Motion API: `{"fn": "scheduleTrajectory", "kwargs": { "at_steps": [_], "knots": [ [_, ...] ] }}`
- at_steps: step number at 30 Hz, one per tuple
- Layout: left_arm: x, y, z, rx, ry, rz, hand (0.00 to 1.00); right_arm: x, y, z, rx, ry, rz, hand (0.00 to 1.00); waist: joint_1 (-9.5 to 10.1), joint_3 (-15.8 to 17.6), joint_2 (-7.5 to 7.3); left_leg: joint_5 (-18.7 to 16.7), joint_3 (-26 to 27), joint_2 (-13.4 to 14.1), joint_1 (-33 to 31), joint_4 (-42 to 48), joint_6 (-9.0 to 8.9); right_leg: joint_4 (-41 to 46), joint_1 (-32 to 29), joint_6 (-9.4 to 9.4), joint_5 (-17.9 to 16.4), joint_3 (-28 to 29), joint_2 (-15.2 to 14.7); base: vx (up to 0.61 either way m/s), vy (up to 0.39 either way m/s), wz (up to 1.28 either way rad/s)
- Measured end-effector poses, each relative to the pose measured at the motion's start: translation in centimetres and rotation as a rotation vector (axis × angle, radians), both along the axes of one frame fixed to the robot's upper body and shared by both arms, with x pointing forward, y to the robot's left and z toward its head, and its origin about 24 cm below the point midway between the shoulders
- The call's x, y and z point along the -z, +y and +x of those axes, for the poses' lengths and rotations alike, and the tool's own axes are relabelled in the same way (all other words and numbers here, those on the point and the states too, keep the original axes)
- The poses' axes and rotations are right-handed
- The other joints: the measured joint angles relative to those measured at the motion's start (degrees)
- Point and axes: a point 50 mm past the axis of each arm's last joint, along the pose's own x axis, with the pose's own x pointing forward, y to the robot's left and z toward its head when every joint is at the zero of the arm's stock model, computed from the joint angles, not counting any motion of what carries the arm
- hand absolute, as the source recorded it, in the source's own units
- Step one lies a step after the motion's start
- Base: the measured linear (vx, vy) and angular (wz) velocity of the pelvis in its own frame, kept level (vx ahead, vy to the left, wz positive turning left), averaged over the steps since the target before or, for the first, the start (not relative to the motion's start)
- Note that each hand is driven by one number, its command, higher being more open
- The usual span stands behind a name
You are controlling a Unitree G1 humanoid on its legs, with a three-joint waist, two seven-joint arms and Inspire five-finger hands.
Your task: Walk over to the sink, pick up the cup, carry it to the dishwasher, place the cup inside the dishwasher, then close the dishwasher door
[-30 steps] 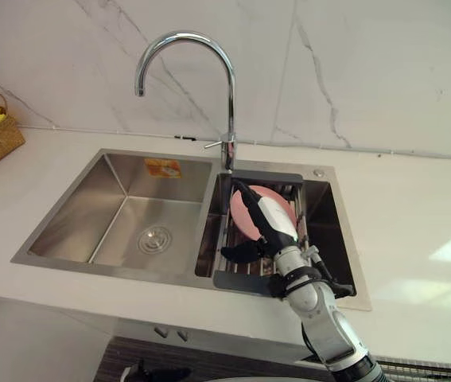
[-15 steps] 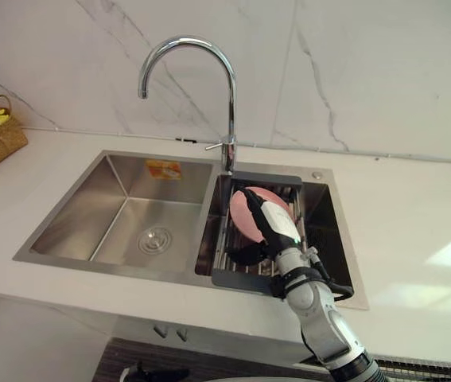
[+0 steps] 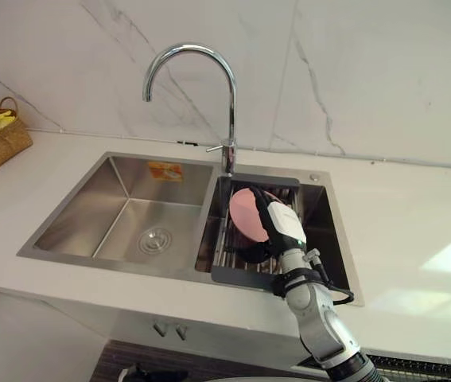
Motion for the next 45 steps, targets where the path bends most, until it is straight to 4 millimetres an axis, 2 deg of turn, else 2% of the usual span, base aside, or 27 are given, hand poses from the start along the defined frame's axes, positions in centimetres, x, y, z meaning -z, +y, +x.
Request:
{"fn": "scheduleTrajectory", "kwargs": {
  "at_steps": [7,23,31,45],
  "knots": [
    [0.0,-0.1,0.4,0.0,-0.006,0.009,1.0,1.9,-0.5,0.0,0.073,0.076,-0.073,1.0,1.08,-0.1,-0.02,0.3,-0.6,0.0,-0.4,0.0,-0.08,0.0,-0.1,-0.03,0.0,-0.2,0.0,0.0,-0.005,0.02],
    [0.2,0.1,1.1,-0.002,-0.003,0.028,1.0,2.1,0.0,1.8,0.208,-0.055,-0.15,1.0,2.28,-0.2,-0.19,1.1,-2.2,0.0,-0.9,-0.3,0.09,-0.2,0.5,-0.05,0.0,-1.6,0.0,0.0,-0.005,0.05],
    [0.2,0.2,1.2,-0.009,-0.025,0.038,1.0,2.4,1.5,2.4,0.212,-0.085,-0.209,1.0,2.39,-0.3,-0.47,2.3,-2.3,0.0,-0.9,-0.3,-0.3,-0.1,0.9,-0.04,0.0,-2.2,0.0,-0.01,-0.003,0.02],
    [0.4,0.7,0.7,-0.052,-0.025,0.046,1.0,2.5,0.7,3.0,0.327,-0.124,-0.22,1.0,2.42,0.4,-0.54,2.6,-2.5,0.0,-1.2,-0.4,-0.05,-0.1,1.2,-0.22,0.2,-3.3,-0.1,-0.01,0.001,0.04]
  ]
}}
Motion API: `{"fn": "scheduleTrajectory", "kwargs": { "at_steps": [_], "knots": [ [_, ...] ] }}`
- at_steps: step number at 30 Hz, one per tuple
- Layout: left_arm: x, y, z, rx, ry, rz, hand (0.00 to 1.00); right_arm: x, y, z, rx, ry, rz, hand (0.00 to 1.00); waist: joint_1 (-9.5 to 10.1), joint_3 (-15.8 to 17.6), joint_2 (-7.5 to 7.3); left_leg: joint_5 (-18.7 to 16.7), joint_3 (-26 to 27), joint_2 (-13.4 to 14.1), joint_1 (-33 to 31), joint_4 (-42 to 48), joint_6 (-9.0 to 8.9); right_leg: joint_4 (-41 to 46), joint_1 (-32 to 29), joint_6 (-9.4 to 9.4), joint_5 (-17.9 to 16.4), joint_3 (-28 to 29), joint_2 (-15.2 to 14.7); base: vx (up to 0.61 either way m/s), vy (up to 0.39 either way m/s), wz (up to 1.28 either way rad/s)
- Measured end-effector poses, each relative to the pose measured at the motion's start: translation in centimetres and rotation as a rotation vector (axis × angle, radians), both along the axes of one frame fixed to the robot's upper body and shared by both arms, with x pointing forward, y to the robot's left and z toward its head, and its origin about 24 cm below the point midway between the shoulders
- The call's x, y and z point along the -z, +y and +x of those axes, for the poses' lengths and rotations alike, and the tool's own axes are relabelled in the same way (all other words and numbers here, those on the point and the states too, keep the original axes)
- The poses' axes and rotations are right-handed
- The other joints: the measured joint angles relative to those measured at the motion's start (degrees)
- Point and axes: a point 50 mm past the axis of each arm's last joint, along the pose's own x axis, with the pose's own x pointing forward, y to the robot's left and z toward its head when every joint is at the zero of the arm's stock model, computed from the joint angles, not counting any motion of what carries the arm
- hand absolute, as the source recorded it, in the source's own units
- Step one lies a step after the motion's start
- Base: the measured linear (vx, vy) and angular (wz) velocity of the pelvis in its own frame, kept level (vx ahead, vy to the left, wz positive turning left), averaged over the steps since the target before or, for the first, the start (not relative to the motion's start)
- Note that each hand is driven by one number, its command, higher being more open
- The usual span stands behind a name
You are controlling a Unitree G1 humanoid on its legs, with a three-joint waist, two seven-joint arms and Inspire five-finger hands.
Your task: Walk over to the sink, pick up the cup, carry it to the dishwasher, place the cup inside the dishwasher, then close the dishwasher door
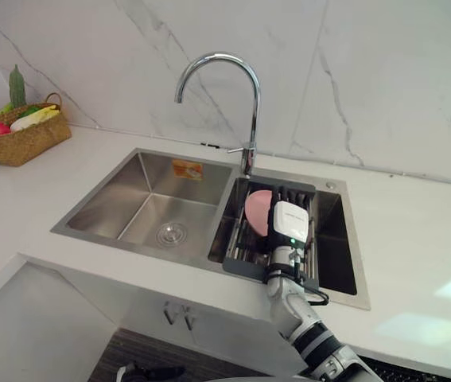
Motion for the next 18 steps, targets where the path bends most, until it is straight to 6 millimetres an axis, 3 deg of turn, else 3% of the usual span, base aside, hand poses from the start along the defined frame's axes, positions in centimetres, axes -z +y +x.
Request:
{"fn": "scheduleTrajectory", "kwargs": {
  "at_steps": [6,18],
  "knots": [
    [0.0,0.0,0.3,-0.005,-0.007,0.0,1.0,-0.4,-1.6,1.0,0.087,-0.013,0.048,1.0,0.0,1.1,-0.06,0.3,-0.3,-0.1,0.1,0.0,0.21,-0.4,0.6,0.05,0.1,-0.6,0.0,0.01,0.003,0.04],
    [-0.1,-0.1,0.7,-0.002,0.009,-0.007,1.0,0.2,-2.0,2.8,0.056,0.105,0.227,1.0,0.15,1.5,-0.18,0.5,-0.5,-0.1,0.4,0.0,0.18,-0.5,1.5,0.06,0.1,-1.7,0.0,0.01,0.002,0.03]
  ]
}}
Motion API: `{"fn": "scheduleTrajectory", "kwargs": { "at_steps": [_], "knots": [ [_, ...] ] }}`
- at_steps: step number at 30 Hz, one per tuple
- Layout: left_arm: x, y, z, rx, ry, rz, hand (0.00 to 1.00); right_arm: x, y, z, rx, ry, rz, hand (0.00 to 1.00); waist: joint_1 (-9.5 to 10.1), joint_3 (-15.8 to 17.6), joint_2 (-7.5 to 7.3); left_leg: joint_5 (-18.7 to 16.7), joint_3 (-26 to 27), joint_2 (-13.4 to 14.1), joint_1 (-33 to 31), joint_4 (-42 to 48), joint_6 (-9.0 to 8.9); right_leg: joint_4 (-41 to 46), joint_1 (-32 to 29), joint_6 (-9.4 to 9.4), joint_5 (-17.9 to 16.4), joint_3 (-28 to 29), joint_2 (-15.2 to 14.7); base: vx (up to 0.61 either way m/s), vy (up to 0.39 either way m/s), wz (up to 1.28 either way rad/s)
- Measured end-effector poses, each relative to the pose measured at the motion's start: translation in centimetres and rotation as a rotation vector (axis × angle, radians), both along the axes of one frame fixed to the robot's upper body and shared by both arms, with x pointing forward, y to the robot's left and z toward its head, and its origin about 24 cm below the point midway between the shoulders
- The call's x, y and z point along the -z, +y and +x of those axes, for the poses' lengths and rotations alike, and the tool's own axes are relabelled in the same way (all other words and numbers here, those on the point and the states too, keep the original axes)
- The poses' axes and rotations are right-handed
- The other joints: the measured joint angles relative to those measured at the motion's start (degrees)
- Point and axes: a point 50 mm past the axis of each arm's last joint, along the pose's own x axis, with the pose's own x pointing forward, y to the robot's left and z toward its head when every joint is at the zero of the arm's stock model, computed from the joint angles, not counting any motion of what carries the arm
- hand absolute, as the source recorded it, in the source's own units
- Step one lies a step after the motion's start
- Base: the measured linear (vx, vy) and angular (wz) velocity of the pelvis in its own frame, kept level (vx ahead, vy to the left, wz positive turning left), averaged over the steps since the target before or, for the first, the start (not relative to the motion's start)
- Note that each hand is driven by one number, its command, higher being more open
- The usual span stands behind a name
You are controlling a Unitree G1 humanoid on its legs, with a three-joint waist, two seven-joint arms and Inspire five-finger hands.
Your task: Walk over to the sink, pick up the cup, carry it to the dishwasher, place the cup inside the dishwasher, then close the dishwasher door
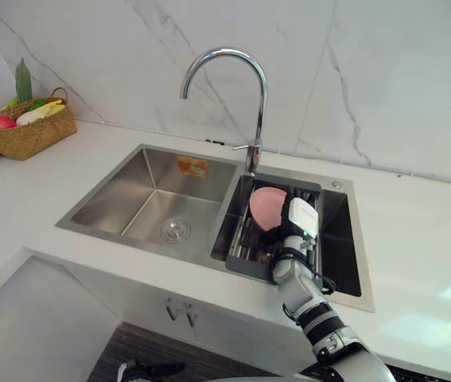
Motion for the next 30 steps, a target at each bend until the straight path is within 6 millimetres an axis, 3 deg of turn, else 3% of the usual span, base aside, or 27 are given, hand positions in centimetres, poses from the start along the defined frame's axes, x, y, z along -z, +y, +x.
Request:
{"fn": "scheduleTrajectory", "kwargs": {
  "at_steps": [13,14,22,30],
  "knots": [
    [-0.2,-0.2,0.9,0.004,-0.014,-0.006,1.0,0.1,-0.1,0.7,-0.033,0.057,0.027,1.0,0.08,0.8,-0.86,0.2,-0.5,-0.1,0.2,0.0,0.06,0.0,0.8,0.04,-0.1,-1.1,-0.1,0.01,0.006,0.03],
    [-0.2,-0.2,0.9,0.004,-0.014,-0.006,1.0,0.1,-0.1,0.7,-0.035,0.06,0.028,0.0,0.08,0.8,-0.88,0.2,-0.5,-0.1,0.2,0.0,0.06,0.0,0.8,0.04,-0.1,-1.1,-0.1,0.0,0.0,0.0],
    [-0.2,-0.2,1.0,0.004,-0.017,-0.007,1.0,0.1,0.0,1.1,-0.039,0.07,0.001,0.0,0.16,0.8,-0.92,0.3,-0.7,-0.1,0.1,0.0,0.01,0.0,0.9,0.03,-0.1,-1.3,-0.1,0.0,0.0,0.0],
    [-0.3,-0.1,1.1,-0.015,-0.044,-0.004,1.0,-1.1,0.1,1.0,0.005,-0.112,-0.189,0.0,0.4,1.6,-1.15,0.3,-0.6,-0.1,-0.1,0.0,0.0,0.0,0.9,0.05,-0.1,-1.2,-0.2,0.01,0.003,0.01]
  ]
}}
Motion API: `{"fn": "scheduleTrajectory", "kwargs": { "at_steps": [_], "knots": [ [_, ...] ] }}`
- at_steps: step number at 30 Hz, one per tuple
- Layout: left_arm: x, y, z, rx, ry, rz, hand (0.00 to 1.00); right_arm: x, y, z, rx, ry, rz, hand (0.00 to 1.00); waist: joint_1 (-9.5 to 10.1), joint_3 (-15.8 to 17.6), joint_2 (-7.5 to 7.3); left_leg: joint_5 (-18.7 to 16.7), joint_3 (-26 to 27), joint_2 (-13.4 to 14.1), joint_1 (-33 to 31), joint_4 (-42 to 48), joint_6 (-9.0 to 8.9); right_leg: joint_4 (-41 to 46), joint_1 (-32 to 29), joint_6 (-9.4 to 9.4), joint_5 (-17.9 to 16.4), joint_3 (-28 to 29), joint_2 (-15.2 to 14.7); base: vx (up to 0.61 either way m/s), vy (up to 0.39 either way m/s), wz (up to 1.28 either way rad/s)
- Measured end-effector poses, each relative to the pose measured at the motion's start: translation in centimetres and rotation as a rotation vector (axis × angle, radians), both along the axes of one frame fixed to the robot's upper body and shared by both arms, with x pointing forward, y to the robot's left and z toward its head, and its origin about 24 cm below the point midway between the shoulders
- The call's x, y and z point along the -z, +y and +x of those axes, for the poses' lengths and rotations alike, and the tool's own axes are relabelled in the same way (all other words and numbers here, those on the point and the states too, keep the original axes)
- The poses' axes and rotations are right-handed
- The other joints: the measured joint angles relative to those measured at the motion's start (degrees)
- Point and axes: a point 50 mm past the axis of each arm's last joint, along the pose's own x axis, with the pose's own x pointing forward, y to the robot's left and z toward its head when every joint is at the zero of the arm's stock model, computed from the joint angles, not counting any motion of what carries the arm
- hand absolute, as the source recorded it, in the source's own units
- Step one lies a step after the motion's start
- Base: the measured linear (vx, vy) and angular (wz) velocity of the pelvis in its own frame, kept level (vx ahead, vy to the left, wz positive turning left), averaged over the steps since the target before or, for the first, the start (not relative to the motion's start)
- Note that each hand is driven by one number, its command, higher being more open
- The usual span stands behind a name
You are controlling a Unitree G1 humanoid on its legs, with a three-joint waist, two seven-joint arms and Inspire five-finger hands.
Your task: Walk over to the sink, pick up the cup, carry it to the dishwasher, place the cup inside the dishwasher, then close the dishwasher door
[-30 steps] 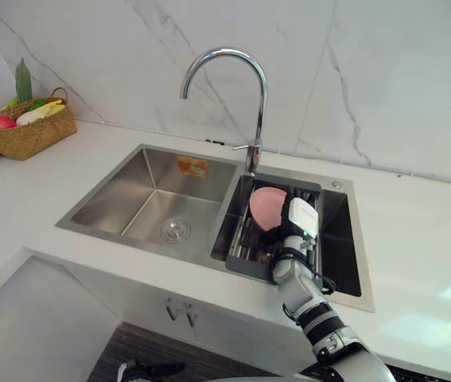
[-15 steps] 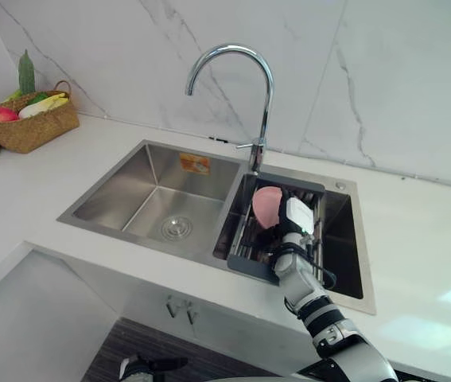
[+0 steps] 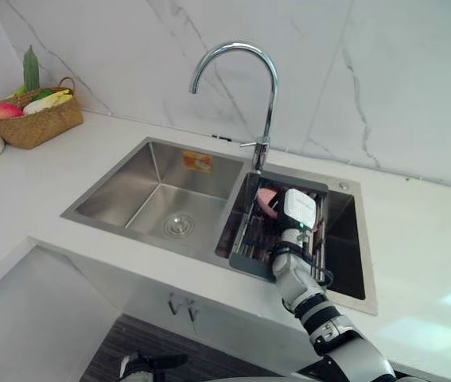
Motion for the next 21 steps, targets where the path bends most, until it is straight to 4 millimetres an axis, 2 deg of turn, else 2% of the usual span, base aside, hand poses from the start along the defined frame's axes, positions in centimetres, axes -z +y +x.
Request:
{"fn": "scheduleTrajectory", "kwargs": {
  "at_steps": [5,13,17,19,21],
  "knots": [
    [0.0,0.1,0.2,0.0,-0.029,0.008,1.0,-0.4,-0.4,-0.1,0.033,-0.065,-0.026,0.0,-0.04,0.7,0.05,0.0,1.2,-0.1,-0.1,0.0,0.01,0.0,-0.1,0.02,0.0,0.1,-0.2,0.0,0.0,0.0],
    [0.1,0.9,-0.7,-0.038,-0.02,0.021,1.0,-1.3,-2.8,-0.4,0.111,-0.145,0.0,0.0,-0.36,0.9,0.36,0.0,2.2,-0.5,-0.3,0.0,0.02,0.0,-0.4,0.18,0.0,0.1,-0.7,0.03,0.005,0.01],
    [0.2,0.9,-0.8,-0.038,-0.02,0.021,1.0,-1.3,-3.0,-0.5,0.08,-0.164,0.016,0.0,-0.7,1.0,0.48,0.0,3.1,-0.6,-0.4,0.0,0.03,0.0,-0.7,0.33,0.1,0.3,-0.8,0.0,0.0,0.0],
    [0.2,0.9,-0.8,-0.038,-0.022,0.021,1.0,-1.6,-3.1,-0.4,0.071,-0.181,0.045,0.0,-0.82,1.1,0.66,0.0,3.1,-0.6,-0.5,0.0,0.03,0.0,-0.8,0.36,0.2,0.4,-0.8,0.0,0.0,0.0],
    [0.2,0.9,-0.8,-0.038,-0.023,0.021,1.0,-2.5,-3.8,-0.6,0.056,-0.217,0.164,0.0,-0.66,1.2,0.8,0.0,3.4,-0.4,-0.9,0.0,0.02,0.0,-1.4,0.3,0.3,0.9,-0.7,0.01,-0.007,-0.07]
  ]
}}
